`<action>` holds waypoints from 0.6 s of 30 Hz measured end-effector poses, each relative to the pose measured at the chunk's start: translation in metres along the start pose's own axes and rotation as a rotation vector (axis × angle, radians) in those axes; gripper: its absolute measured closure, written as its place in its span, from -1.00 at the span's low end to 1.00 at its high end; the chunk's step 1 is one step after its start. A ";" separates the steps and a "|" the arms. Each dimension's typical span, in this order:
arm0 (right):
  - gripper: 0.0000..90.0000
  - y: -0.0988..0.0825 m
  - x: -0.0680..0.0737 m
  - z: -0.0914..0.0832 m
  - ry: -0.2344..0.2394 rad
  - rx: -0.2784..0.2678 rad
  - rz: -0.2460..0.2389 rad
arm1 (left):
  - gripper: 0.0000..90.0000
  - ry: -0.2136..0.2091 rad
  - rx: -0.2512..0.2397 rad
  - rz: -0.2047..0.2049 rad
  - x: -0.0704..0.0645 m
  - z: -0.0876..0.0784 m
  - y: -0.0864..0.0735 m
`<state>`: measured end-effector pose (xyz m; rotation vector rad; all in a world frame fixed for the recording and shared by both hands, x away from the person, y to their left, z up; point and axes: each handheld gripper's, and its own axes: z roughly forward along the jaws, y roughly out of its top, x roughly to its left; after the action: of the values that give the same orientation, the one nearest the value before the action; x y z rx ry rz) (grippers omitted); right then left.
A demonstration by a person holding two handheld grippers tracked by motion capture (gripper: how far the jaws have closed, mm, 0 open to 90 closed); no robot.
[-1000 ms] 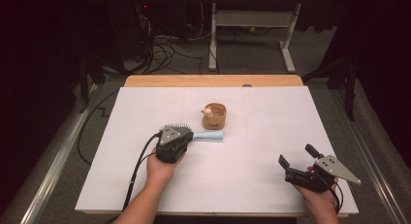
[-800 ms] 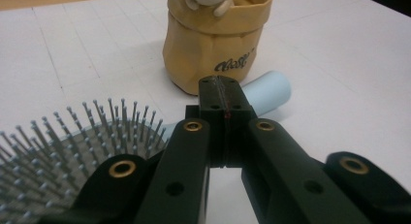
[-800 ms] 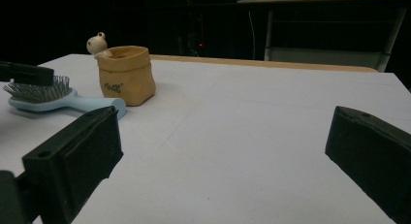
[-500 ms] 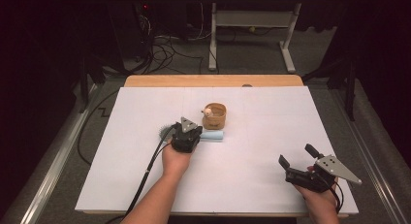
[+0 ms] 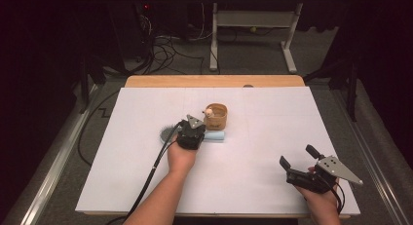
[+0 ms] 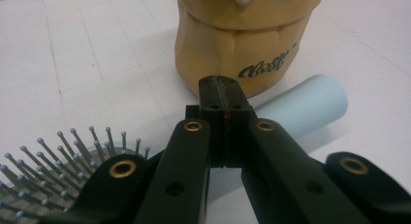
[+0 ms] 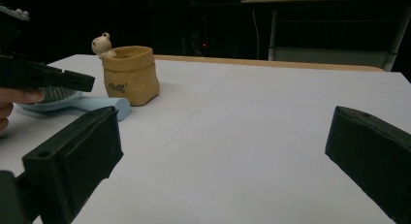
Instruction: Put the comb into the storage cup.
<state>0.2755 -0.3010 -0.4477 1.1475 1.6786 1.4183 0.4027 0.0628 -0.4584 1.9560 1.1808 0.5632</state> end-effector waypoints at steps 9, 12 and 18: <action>-0.99 0.000 0.001 0.000 0.006 0.002 -0.002 | 1.00 0.018 0.032 0.015 -0.001 0.008 -0.001; -0.99 -0.001 0.000 0.001 0.006 0.003 -0.002 | 1.00 0.020 0.044 0.019 0.000 0.009 0.000; -0.99 -0.001 0.001 0.001 0.006 0.003 -0.001 | 1.00 0.036 0.078 0.041 0.005 0.012 -0.001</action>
<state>0.2756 -0.3004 -0.4485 1.1448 1.6860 1.4200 0.4125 0.0627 -0.4668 2.0473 1.2035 0.5837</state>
